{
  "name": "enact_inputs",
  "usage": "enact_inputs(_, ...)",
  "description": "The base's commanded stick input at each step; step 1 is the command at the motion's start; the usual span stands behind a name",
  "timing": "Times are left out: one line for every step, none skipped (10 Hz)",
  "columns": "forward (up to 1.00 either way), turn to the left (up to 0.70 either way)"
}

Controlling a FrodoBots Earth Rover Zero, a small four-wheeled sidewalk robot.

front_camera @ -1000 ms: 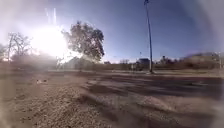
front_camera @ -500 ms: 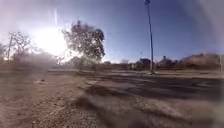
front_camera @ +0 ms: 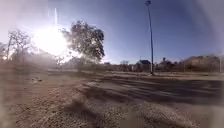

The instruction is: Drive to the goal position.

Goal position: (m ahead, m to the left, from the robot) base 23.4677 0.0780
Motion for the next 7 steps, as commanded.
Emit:
enact_inputs(0.5,0.0)
enact_inputs(0.5,0.0)
enact_inputs(0.5,0.0)
enact_inputs(0.5,0.0)
enact_inputs(0.5,0.0)
enact_inputs(0.5,0.0)
enact_inputs(0.5,0.0)
